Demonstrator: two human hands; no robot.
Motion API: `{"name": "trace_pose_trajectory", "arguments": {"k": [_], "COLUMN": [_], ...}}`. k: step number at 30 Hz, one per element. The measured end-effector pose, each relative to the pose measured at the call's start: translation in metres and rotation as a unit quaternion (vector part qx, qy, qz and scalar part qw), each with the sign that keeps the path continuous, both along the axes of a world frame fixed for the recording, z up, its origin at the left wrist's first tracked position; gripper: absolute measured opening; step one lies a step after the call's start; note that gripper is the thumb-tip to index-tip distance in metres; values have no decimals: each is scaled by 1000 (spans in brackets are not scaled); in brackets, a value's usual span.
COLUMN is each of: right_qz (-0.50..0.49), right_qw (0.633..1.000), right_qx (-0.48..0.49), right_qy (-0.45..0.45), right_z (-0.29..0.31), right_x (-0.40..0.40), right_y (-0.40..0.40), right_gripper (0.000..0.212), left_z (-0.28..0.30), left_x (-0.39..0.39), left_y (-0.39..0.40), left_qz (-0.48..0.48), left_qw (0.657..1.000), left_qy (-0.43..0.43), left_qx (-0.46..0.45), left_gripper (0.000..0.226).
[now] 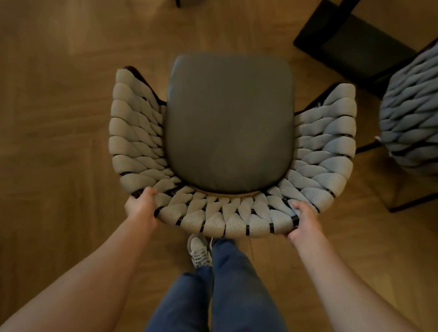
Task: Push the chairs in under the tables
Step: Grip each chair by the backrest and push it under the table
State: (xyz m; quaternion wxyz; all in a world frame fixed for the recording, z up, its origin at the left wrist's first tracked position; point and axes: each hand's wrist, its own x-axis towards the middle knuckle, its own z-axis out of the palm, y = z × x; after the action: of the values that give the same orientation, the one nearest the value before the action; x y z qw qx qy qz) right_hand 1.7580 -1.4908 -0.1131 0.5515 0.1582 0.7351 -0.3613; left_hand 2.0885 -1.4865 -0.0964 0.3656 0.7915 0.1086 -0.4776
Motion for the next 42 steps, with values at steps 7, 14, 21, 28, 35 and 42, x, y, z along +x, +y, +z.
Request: {"name": "trace_pose_trajectory", "arguments": {"k": [7, 14, 21, 28, 35, 42], "right_qz": [-74, -133, -61, 291, 614, 685], "right_qw": [997, 990, 989, 757, 564, 455], "right_qx": [-14, -34, -40, -116, -200, -212], "right_qy": [-14, -27, 126, 573, 515, 528], "right_z": [-1, -13, 18, 51, 40, 13], "right_x": [-16, -13, 23, 44, 66, 60], "right_y": [3, -1, -3, 26, 40, 34], "right_gripper": [64, 73, 43, 20, 46, 67], "left_z": [4, 8, 16, 43, 28, -4], "left_x": [-14, -12, 5, 7, -16, -28], "left_y": [-48, -94, -108, -68, -44, -34], "left_qz": [-82, -134, -231, -453, -721, -794], "left_qw": [997, 991, 972, 807, 464, 329], "left_qy": [-4, -7, -28, -374, -428, -424], "left_qx": [7, -8, -28, -56, -286, -285], "left_gripper": [54, 52, 53, 25, 39, 49]}}
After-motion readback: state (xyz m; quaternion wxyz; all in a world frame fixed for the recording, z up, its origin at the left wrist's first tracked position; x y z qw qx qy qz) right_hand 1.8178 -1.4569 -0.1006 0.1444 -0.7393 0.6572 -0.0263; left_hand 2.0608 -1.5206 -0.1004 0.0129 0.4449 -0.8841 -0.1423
